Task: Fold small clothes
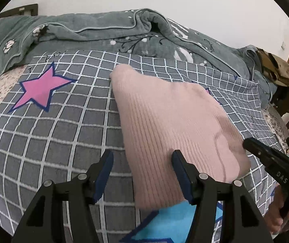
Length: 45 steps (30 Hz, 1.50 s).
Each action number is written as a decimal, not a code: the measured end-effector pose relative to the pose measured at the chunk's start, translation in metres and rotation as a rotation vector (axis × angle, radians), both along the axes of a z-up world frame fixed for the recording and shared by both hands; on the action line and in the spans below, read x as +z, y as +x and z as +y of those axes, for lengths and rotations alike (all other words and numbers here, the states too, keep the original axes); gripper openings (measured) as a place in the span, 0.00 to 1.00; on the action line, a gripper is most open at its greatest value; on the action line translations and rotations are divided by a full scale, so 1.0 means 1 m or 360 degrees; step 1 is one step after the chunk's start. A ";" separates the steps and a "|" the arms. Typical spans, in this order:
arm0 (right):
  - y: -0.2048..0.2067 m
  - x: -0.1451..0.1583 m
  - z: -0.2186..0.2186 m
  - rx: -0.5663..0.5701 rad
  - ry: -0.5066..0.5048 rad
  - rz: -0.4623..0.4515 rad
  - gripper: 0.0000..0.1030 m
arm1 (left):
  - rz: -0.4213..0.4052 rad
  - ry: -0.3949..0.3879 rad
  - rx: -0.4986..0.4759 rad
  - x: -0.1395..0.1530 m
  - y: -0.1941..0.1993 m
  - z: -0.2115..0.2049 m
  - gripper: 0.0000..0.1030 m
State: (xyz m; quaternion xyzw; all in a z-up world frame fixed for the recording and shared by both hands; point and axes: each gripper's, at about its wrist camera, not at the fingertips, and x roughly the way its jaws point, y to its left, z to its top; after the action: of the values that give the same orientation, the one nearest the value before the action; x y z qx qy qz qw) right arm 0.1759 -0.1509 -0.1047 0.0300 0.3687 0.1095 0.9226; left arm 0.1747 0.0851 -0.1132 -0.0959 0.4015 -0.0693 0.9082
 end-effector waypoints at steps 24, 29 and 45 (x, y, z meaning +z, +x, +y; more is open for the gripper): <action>-0.105 0.074 -0.021 -0.0169 -0.0109 -0.0133 0.63 | -0.0094 0.0156 0.0094 0.079 -0.096 -0.014 0.68; -0.132 0.088 -0.028 -0.0169 -0.0115 -0.0156 0.70 | -0.0135 0.0179 0.0107 0.096 -0.121 -0.023 0.71; -0.200 0.112 -0.044 -0.0231 -0.0234 -0.0311 0.97 | -0.0223 0.0201 0.0166 0.119 -0.177 -0.040 0.72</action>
State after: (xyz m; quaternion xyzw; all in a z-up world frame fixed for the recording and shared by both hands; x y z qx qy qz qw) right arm -0.0239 -0.1952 0.0078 -0.0218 0.2810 0.0177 0.9593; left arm -0.0022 0.0452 0.0055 -0.0542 0.3351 -0.0031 0.9406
